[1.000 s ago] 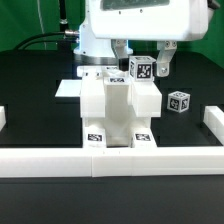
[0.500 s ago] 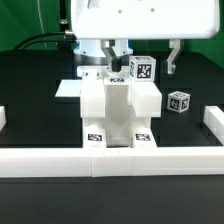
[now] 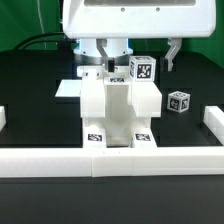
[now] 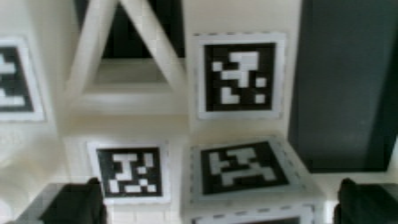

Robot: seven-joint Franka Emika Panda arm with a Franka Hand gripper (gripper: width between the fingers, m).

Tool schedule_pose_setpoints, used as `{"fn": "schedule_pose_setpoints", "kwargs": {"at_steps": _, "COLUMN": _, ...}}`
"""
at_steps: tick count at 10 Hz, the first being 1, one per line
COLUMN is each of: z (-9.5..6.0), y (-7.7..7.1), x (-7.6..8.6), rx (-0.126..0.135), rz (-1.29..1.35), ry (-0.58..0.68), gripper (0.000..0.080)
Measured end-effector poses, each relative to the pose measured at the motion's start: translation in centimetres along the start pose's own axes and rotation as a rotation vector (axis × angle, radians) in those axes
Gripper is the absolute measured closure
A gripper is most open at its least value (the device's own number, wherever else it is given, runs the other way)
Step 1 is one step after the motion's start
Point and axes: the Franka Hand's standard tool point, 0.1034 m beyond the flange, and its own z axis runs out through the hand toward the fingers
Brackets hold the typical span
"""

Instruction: Assemble chair

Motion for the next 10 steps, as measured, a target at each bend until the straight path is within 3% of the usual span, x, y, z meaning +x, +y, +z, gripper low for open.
{"fn": "schedule_pose_setpoints", "kwargs": {"at_steps": 2, "z": 0.08, "y": 0.05, "x": -0.03, "rx": -0.001, "rz": 0.004, "ry": -0.001, "gripper": 0.0419}}
{"fn": "schedule_pose_setpoints", "kwargs": {"at_steps": 3, "z": 0.09, "y": 0.05, "x": -0.04, "rx": -0.001, "rz": 0.004, "ry": -0.001, "gripper": 0.0419}}
{"fn": "schedule_pose_setpoints", "kwargs": {"at_steps": 4, "z": 0.12, "y": 0.07, "x": -0.05, "rx": -0.001, "rz": 0.01, "ry": -0.002, "gripper": 0.0533}}
{"fn": "schedule_pose_setpoints", "kwargs": {"at_steps": 7, "z": 0.2, "y": 0.36, "x": -0.03, "rx": -0.002, "rz": 0.052, "ry": 0.001, "gripper": 0.0533}}
{"fn": "schedule_pose_setpoints", "kwargs": {"at_steps": 10, "z": 0.21, "y": 0.85, "x": -0.07, "rx": 0.02, "rz": 0.446, "ry": 0.003, "gripper": 0.0533}}
